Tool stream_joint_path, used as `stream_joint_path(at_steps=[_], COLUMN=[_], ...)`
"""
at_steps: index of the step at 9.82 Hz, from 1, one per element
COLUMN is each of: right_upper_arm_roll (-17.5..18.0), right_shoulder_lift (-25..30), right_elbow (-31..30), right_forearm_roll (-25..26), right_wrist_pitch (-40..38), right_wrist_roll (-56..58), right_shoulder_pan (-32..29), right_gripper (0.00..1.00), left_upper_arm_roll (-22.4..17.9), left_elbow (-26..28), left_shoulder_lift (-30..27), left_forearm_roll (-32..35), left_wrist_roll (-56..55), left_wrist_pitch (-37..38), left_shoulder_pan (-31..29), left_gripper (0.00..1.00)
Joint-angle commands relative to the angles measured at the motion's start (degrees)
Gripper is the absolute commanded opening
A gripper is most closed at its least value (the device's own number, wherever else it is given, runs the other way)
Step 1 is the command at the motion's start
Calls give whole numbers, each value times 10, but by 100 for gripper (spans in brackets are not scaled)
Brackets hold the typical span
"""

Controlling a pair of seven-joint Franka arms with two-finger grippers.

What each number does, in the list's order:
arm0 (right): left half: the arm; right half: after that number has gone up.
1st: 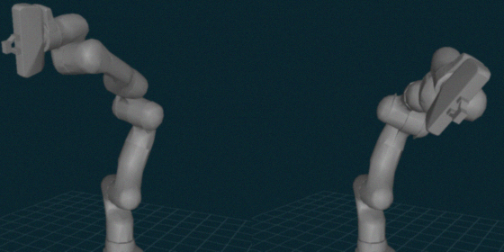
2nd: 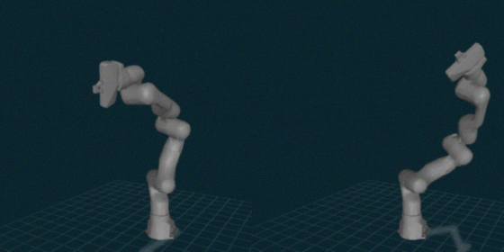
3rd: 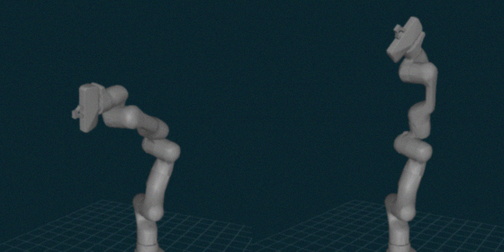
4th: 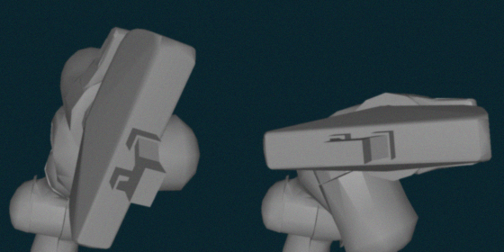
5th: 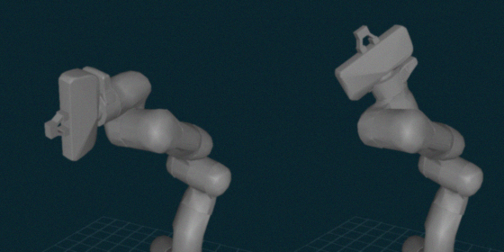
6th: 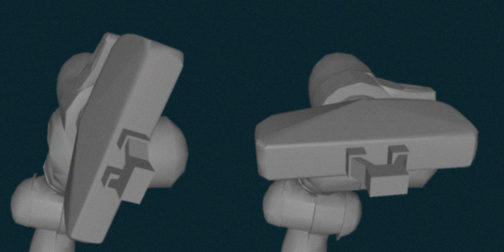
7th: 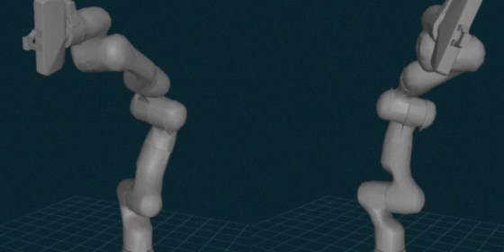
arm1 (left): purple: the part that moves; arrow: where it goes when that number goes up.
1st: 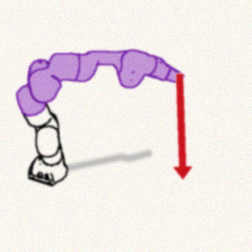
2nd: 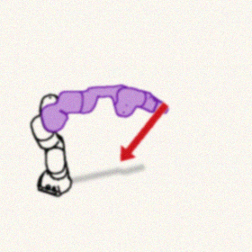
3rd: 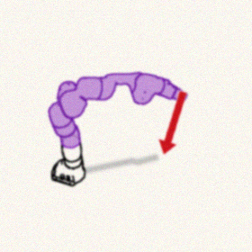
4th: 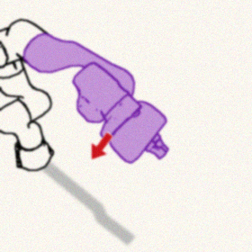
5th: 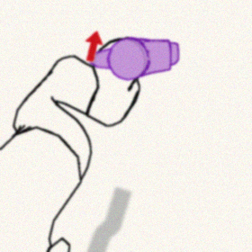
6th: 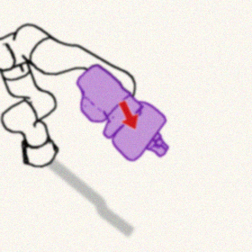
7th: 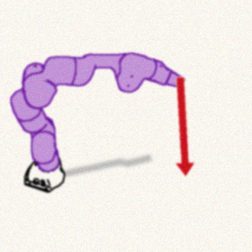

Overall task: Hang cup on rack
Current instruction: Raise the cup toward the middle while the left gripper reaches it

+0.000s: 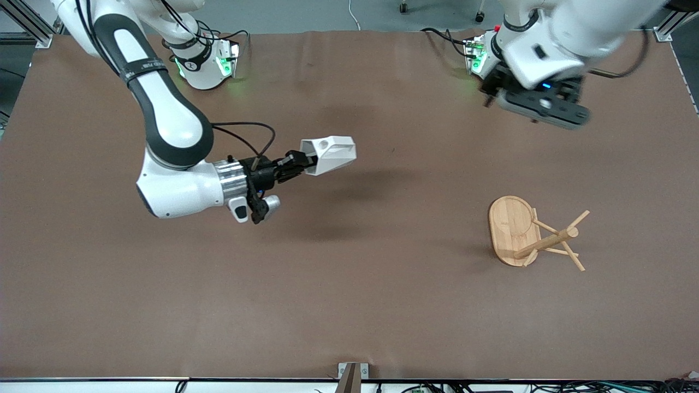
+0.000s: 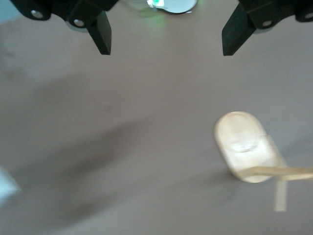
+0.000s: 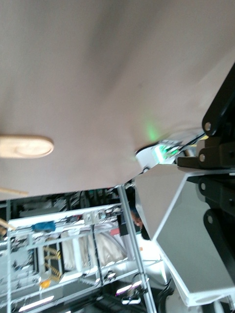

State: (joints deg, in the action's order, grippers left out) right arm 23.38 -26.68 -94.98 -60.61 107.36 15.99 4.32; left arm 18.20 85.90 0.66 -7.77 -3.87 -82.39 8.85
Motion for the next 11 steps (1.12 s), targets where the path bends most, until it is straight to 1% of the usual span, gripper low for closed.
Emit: stream_joint_path(at_steps=[1,2,3,4,6,7,9,10,11], right_upper_arm_roll=[39,50,55,68,70,70,70,70,71], right_shoulder_lift=[-8,-17,-25,-25,-25,-25,-25,-25,-25], right_elbow=[9,25,38,42,42,41,39,38,38], right_forearm_roll=[-21,-20,-19,-19,-19,-19,-18,-18,-18], right_wrist_pitch=[55,55,52,53,53,53,52,53,52], right_wrist_roll=[-8,-32,-65,-76,-76,-77,-76,-76,-76], right_shoulder_pan=[14,14,16,14,16,17,17,17,17], right_gripper=[2,1,1,1,1,1,1,1,1], left_upper_arm_roll=[49,80,102,119,124,121,120,120,124], left_elbow=[-1,-25,-29,-28,-20,-2,63,82,99], left_shoulder_lift=[-1,-1,2,3,3,2,3,1,-2], left_forearm_roll=[-37,-37,-33,-34,-53,-79,-149,-154,-153], left_wrist_roll=[7,10,25,65,193,251,391,417,421], left_wrist_pitch=[-15,-27,-48,-78,-104,-105,-137,-157,-180], left_shoulder_pan=[-7,-7,-5,-5,-12,-25,-79,-82,-80], left_gripper=[100,100,100,100,100,100,100,100,100])
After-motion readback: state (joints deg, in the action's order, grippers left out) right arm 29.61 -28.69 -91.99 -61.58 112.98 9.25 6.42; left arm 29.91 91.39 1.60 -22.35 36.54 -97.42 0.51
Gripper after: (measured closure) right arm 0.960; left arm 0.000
